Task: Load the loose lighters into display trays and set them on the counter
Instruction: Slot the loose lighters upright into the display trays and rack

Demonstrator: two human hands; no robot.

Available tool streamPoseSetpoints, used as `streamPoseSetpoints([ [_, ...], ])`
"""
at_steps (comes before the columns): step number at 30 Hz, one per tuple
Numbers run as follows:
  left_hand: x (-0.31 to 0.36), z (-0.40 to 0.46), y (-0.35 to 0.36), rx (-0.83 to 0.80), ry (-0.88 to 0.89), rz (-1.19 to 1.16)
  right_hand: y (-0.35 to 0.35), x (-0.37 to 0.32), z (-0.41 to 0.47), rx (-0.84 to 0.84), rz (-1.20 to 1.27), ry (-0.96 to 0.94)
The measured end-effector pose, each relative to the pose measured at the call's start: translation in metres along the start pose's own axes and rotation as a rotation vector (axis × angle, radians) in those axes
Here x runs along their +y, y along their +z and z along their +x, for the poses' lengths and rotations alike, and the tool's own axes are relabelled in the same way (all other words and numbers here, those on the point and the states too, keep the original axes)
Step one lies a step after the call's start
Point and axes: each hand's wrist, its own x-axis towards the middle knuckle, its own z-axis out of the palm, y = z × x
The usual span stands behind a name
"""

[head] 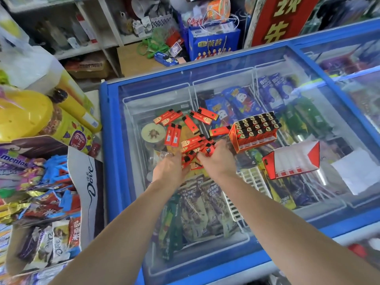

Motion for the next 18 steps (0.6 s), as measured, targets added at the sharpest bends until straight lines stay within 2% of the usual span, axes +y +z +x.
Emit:
streamPoseSetpoints([
  [5,-0.009,0.009,0.002,-0.045,0.043,-0.005,0.001,-0.005,0.005,0.020,-0.103,0.042],
  [8,-0.015,0.014,-0.003,-0.076,0.029,-0.119,0.001,-0.008,0.006,0.024,-0.042,0.078],
  [11,-0.016,0.021,-0.012,-0.027,-0.002,-0.260,-0.001,-0.010,0.009,0.020,-0.023,0.077],
  [15,-0.010,0.034,-0.023,0.001,0.053,-0.272,-0.011,-0.014,0.019,0.024,0.028,-0.021],
  [18,-0.002,0.044,-0.027,-0.001,0.104,-0.180,-0.020,-0.016,0.035,0.070,-0.007,-0.148],
])
